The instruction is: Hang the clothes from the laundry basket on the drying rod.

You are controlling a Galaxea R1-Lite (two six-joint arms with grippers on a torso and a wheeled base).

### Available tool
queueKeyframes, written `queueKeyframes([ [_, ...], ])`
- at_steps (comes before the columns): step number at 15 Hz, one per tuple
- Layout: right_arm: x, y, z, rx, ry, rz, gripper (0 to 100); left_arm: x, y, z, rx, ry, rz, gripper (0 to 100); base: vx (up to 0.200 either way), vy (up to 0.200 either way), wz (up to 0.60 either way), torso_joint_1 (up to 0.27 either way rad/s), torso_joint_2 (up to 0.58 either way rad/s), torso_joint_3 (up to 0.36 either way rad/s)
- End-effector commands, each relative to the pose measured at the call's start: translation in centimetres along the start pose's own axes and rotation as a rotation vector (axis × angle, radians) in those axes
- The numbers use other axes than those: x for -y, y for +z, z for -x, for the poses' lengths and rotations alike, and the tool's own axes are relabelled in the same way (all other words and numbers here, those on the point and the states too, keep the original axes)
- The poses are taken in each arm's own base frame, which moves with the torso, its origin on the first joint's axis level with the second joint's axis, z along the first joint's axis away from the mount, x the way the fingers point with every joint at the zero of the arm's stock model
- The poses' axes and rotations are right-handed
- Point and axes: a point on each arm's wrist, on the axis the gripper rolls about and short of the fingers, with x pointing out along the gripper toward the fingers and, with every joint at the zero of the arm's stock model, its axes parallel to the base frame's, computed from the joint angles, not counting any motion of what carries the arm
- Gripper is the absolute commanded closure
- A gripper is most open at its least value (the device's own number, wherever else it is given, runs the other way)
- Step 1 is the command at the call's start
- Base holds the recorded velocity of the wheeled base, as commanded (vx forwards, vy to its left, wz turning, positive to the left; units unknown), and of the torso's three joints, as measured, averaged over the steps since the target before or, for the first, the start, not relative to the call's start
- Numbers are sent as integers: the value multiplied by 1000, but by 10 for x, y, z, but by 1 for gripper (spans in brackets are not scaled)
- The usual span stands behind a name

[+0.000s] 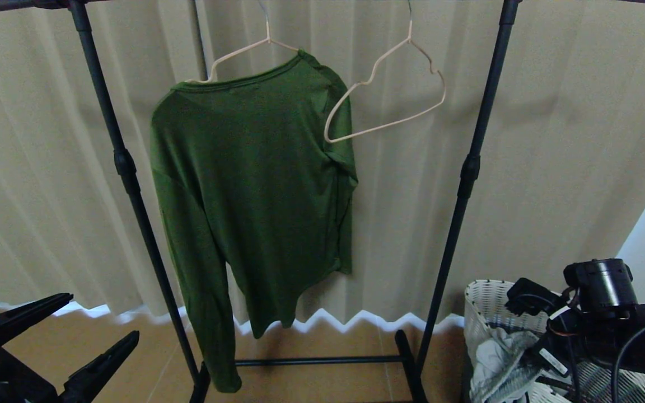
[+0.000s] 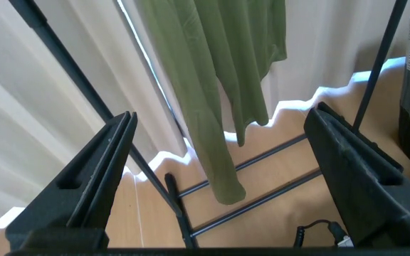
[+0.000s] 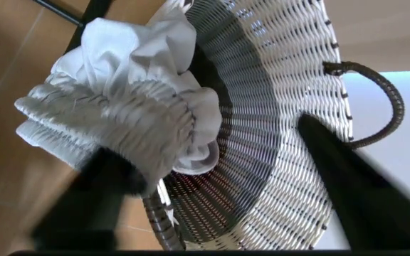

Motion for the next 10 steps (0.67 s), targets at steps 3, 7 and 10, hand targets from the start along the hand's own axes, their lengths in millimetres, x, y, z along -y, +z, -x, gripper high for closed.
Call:
queueKeyframes([
  [3, 0, -1, -1, -4, 1, -3, 100, 0, 0, 0, 1, 0, 0, 0, 0, 0, 0, 0, 0, 0],
  [7, 5, -1, 19, 112, -65, -33, 100, 1, -1, 2, 6, -8, -4, 0, 0, 0, 0, 0, 0, 0],
  [10, 18, 15, 59, 339, -94, -49, 100, 8, 4, 0, 31, -72, -31, 0, 0, 0, 0, 0, 0, 0],
])
